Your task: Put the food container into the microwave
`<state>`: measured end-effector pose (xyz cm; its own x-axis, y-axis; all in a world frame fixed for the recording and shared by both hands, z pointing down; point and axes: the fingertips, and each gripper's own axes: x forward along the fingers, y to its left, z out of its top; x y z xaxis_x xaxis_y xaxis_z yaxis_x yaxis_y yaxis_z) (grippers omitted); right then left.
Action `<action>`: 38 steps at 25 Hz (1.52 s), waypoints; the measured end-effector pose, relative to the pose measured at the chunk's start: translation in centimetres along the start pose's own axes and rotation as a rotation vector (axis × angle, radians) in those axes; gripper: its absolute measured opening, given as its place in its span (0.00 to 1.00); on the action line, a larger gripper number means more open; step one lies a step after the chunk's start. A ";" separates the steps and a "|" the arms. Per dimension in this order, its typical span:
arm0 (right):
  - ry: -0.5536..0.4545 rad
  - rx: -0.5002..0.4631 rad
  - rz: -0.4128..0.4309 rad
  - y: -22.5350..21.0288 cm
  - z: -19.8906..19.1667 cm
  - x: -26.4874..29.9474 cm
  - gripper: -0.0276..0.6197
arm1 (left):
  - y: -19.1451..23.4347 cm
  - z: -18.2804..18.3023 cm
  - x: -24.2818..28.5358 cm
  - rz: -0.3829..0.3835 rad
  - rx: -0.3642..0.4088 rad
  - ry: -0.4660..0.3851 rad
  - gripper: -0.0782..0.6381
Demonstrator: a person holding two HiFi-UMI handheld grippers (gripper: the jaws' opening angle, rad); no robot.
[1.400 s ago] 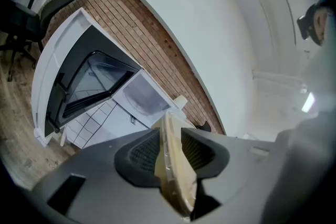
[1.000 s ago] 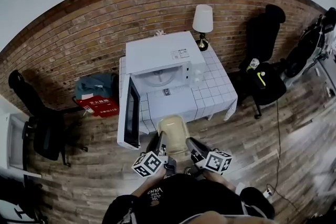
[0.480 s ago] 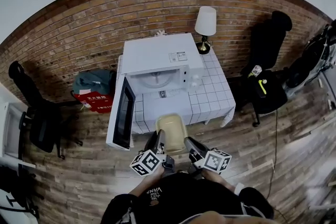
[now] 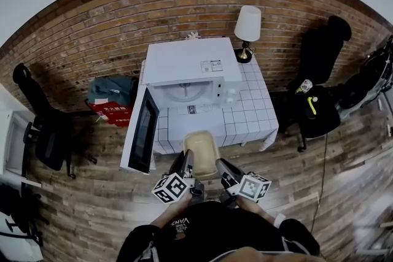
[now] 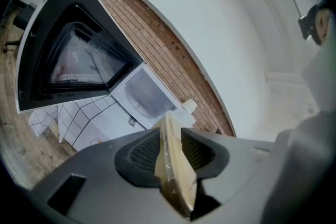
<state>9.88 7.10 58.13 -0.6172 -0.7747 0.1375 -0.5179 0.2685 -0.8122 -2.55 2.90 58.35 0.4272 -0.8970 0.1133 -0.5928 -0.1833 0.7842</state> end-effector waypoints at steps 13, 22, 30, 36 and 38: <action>-0.041 -0.017 -0.048 -1.2 4.1 6.5 0.13 | 1.8 4.0 7.1 -0.042 0.003 0.046 0.28; -0.081 -0.003 -0.090 -2.4 6.0 10.8 0.13 | 3.7 6.4 11.5 -0.066 0.003 0.092 0.28; -0.092 0.004 -0.120 -3.0 6.3 14.2 0.13 | 5.7 8.2 13.8 -0.075 0.008 0.114 0.28; -0.085 -0.016 -0.135 -3.6 6.8 16.2 0.13 | 7.4 8.7 14.9 -0.059 -0.019 0.113 0.28; -0.076 -0.020 -0.143 -3.9 7.0 16.6 0.13 | 7.7 8.7 15.1 -0.051 -0.025 0.117 0.28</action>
<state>5.83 -10.79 59.62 -0.4897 -0.8470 0.2070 -0.6093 0.1626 -0.7761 -6.58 -15.56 60.81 0.5344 -0.8332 0.1419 -0.5514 -0.2164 0.8057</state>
